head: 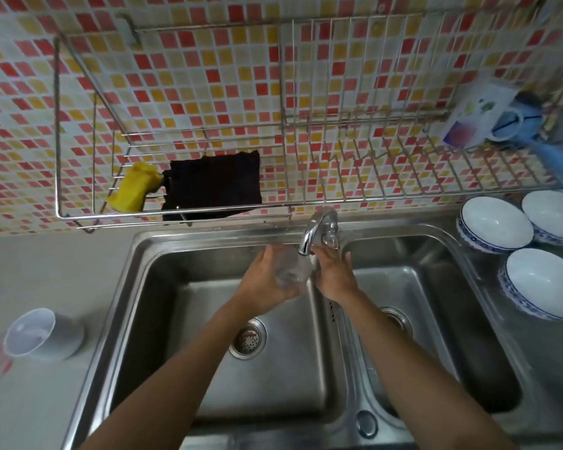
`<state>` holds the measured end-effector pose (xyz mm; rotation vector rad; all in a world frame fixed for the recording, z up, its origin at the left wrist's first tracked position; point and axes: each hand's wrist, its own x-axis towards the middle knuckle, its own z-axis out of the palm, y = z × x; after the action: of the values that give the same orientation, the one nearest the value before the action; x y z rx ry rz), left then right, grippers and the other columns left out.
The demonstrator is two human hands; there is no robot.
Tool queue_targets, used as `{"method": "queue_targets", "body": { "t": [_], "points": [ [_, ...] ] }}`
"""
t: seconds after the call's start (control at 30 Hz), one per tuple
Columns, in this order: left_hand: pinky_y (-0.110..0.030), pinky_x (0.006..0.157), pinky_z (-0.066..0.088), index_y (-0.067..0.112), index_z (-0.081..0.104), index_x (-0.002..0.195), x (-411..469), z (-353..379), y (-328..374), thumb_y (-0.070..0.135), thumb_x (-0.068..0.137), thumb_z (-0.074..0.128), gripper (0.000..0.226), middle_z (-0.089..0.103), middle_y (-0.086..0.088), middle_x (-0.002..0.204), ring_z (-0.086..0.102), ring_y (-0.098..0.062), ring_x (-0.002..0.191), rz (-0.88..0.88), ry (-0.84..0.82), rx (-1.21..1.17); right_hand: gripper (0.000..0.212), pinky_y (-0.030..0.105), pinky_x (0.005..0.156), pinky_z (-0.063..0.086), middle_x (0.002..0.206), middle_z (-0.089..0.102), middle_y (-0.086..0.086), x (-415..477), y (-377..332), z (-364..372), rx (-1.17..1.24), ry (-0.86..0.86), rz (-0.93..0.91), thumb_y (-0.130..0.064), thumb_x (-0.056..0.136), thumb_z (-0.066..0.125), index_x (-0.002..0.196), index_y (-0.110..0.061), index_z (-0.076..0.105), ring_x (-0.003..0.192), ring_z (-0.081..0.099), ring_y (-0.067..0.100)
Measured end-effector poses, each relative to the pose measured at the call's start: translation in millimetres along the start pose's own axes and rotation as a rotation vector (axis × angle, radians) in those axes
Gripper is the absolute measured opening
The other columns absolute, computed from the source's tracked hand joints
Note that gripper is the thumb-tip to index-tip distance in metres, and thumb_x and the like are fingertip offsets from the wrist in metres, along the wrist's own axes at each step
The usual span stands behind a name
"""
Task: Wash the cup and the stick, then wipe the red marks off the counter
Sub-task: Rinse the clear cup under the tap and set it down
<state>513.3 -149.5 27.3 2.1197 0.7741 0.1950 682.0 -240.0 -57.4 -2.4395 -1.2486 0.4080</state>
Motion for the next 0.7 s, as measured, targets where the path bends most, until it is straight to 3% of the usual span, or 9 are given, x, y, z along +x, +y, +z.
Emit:
{"method": "queue_targets", "body": {
  "t": [0.07,0.27,0.4,0.57,0.7],
  "points": [
    [-0.034,0.093,0.052,0.029,0.04,0.127,2,-3,-2,0.047,0.051,0.086,0.091,0.059,0.003,0.125,0.061,-0.015,0.108,-0.019,0.0,-0.004,0.071,0.058,0.116,0.005,0.15,0.036,-0.005,0,2,1,0.032,0.025,0.017,-0.003,0.08,0.064,0.14,-0.031,0.039,0.144,0.024,0.018],
    [-0.024,0.081,0.045,0.022,0.046,0.124,-1,9,15,0.042,0.059,0.089,0.08,0.06,0.005,0.115,0.058,-0.015,0.1,-0.053,-0.02,-0.008,0.065,0.055,0.118,0.003,0.154,0.031,-0.005,2,1,-8,0.105,-0.056,0.052,-0.002,0.086,0.06,0.141,-0.029,0.04,0.146,0.02,0.019],
    [-0.023,0.081,0.042,0.022,0.045,0.127,3,10,12,0.045,0.057,0.09,0.086,0.061,0.005,0.116,0.059,-0.015,0.102,-0.149,0.054,-0.114,0.06,0.059,0.117,0.007,0.155,0.032,-0.004,3,10,-12,0.149,-0.08,-0.007,-0.006,0.088,0.058,0.142,-0.029,0.041,0.146,0.022,0.02],
    [-0.028,0.084,0.048,0.023,0.047,0.123,-10,12,-3,0.046,0.056,0.089,0.082,0.063,0.003,0.112,0.06,-0.017,0.1,-0.151,-0.012,0.015,0.069,0.055,0.116,0.008,0.154,0.033,-0.002,3,8,-14,0.171,-0.097,0.014,0.005,0.082,0.053,0.142,-0.028,0.041,0.146,0.021,0.021],
    [-0.028,0.085,0.048,0.022,0.048,0.124,-10,16,4,0.042,0.055,0.091,0.083,0.062,0.004,0.113,0.059,-0.016,0.101,-0.124,0.011,-0.011,0.069,0.057,0.115,0.009,0.153,0.032,-0.003,4,10,-9,0.174,-0.101,-0.002,0.005,0.083,0.053,0.142,-0.027,0.04,0.146,0.019,0.02]
  ]
}}
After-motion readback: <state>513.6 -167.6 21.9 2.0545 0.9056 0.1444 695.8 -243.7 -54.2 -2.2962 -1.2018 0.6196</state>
